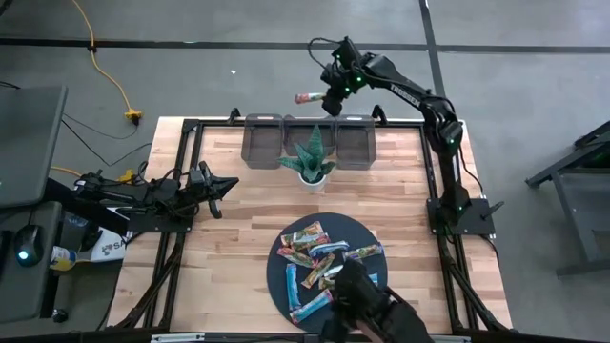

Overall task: Pick and place Granola Bars by type
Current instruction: Put the red granola bar into the middle black bin

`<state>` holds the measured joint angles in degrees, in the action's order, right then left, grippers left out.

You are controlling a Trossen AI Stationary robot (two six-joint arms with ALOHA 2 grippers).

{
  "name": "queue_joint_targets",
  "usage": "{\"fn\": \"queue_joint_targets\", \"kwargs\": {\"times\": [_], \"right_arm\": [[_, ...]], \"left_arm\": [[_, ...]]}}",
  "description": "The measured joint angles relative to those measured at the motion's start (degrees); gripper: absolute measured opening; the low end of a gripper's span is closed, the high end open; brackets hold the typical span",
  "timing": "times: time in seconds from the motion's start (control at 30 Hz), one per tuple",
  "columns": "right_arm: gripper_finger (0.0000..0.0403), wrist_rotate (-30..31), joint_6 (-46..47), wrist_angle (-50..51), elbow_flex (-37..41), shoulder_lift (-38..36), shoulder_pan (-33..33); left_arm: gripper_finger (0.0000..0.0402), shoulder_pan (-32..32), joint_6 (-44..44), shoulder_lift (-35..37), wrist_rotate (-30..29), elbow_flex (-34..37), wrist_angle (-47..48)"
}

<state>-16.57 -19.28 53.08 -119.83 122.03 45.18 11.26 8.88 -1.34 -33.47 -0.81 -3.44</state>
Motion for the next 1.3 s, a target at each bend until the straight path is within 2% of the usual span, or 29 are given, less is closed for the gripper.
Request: {"fn": "queue_joint_targets", "kwargs": {"times": [0.17,0.4,0.53,0.7,1.03,1.3], "right_arm": [[0.0033,-0.2,-4.29,4.38,0.0,1.84,0.31],[0.0039,-0.92,-4.42,5.69,0.0,4.25,-0.48],[0.0035,-3.56,-4.36,6.12,0.0,6.06,-1.72],[0.0041,-3.11,-4.38,5.62,0.0,7.14,-3.09],[0.0077,-3.07,-2.76,5.2,0.0,7.14,-2.81],[0.0131,-3.08,-2.17,5.22,-0.59,7.1,-2.83]], "left_arm": [[0.0001,0.0,-0.01,0.0,0.02,-0.01,0.0],[0.0001,0.0,-0.01,-0.01,0.01,0.0,0.0],[0.0001,0.0,0.0,0.0,0.02,0.0,0.0],[0.0001,0.01,-0.01,-0.01,0.01,0.0,0.0],[0.0001,-0.01,-0.02,0.0,0.02,0.01,0.0],[0.0001,0.0,-0.02,-0.01,0.01,0.0,0.0]]}}
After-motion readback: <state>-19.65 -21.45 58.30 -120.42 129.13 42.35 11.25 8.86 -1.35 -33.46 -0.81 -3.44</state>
